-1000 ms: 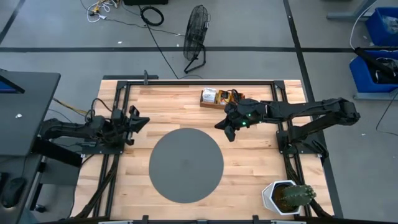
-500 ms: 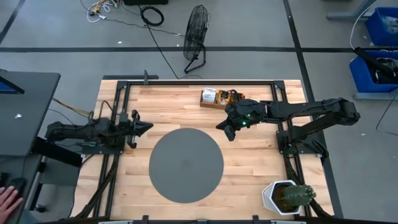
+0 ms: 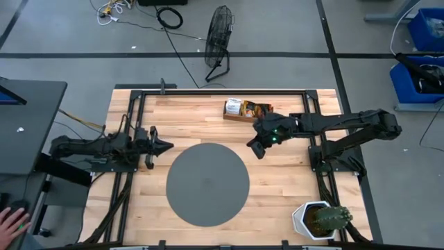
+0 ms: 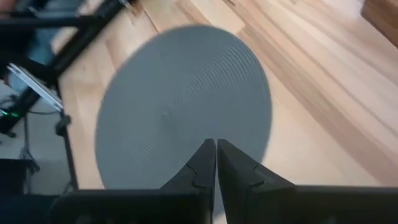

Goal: Pick & Place Tea
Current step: Return to Home Position

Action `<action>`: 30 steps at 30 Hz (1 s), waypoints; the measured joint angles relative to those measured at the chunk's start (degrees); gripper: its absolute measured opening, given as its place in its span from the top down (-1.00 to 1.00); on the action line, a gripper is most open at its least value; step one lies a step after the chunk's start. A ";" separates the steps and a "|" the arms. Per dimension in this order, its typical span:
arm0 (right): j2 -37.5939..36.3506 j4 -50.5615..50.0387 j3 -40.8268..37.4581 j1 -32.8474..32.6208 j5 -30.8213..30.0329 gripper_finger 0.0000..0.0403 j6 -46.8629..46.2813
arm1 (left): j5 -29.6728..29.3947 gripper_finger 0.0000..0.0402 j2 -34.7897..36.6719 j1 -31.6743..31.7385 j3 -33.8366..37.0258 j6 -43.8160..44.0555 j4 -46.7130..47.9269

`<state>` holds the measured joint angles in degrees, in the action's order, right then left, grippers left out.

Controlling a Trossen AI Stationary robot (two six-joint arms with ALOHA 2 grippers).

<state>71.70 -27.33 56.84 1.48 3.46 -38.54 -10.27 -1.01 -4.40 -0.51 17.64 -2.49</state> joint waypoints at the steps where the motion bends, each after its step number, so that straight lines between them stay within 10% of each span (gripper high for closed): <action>1: 0.00 -0.99 0.00 0.00 -0.01 0.89 0.02 | -0.06 0.99 -0.42 0.34 0.00 -0.22 0.07; 21: -7.94 1.15 -0.22 0.09 -18.15 0.96 19.06 | -0.15 0.89 -3.46 2.09 0.11 -2.14 -1.39; 30: -22.44 22.03 -18.24 0.09 -15.94 0.98 20.66 | -0.15 0.89 -3.46 2.09 0.11 -1.81 -1.78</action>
<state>49.26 -5.29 38.60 1.56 -12.47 -17.89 -10.41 -4.47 -2.31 -0.40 15.84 -4.27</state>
